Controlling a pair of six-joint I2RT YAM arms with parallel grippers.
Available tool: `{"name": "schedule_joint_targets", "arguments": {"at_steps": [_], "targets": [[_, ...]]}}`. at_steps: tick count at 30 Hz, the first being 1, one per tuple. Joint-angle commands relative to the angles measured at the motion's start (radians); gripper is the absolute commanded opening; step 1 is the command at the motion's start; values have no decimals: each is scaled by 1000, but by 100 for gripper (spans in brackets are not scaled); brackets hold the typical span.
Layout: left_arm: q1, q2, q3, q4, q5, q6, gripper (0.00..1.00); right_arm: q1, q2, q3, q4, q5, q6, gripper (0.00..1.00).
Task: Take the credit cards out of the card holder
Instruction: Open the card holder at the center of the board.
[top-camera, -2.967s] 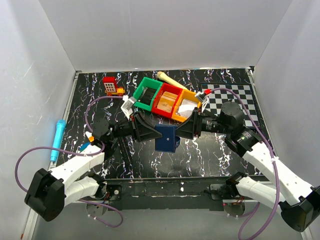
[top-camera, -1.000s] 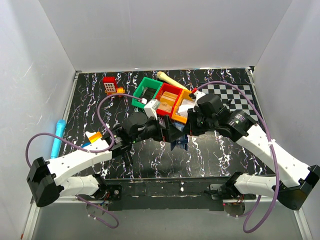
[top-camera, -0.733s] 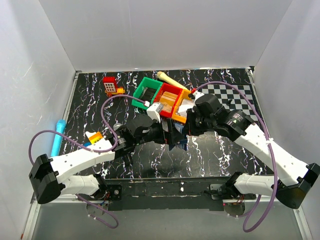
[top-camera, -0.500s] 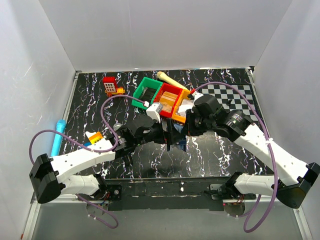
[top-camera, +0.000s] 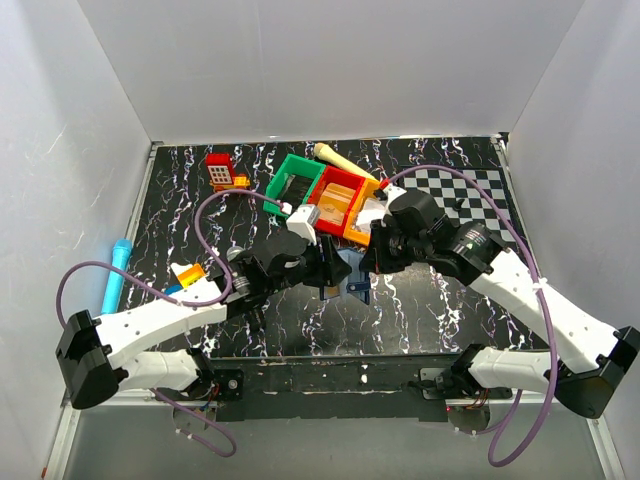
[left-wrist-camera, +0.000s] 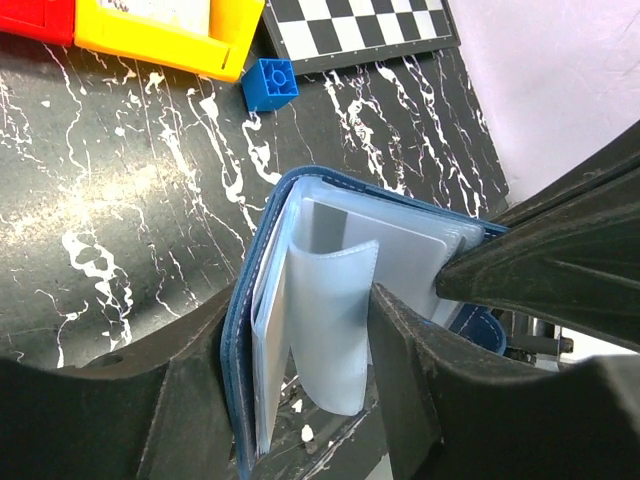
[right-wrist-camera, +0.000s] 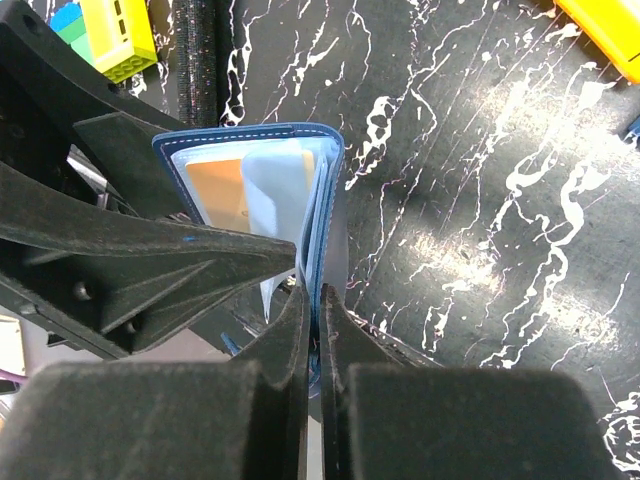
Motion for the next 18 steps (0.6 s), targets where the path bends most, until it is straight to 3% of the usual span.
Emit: {"name": "schedule_joint_targets", "arguments": {"at_steps": [1, 3, 7, 9, 14, 18], "targets": [[0, -68, 1, -10, -42, 17, 47, 5, -38, -6, 65, -34, 4, 1], [-1, -80, -5, -7, -42, 17, 50, 5, -40, -9, 71, -40, 4, 1], [-1, -104, -16, -2, -38, 14, 71, 5, -44, -15, 81, -47, 10, 1], [0, -114, -25, 5, -30, 12, 75, 5, -47, -15, 84, -47, 10, 1], [0, -120, -36, 13, -19, 12, 72, 5, -49, -17, 91, -50, 16, 1], [-1, -132, -48, 24, -2, 15, 59, 4, -64, -32, 111, -57, 22, 1]]}}
